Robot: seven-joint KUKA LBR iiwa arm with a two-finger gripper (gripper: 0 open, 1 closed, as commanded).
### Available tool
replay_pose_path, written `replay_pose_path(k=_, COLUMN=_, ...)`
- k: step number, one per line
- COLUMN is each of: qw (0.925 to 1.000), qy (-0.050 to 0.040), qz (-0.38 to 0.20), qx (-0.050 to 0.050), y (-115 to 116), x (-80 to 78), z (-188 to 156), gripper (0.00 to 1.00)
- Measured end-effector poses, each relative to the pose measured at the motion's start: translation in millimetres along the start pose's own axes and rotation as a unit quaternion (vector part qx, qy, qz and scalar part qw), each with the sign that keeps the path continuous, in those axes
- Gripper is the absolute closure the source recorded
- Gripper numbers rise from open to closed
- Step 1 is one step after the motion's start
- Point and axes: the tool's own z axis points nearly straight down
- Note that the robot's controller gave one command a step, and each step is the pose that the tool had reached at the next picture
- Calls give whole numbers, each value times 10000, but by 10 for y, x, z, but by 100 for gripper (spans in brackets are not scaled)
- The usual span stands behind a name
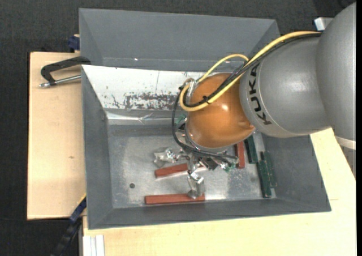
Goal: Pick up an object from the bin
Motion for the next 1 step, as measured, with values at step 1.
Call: replay_pose_path(k=1, qw=9981, qy=-16, qz=-622, qx=7, y=-235, x=-578, z=161, gripper=100)
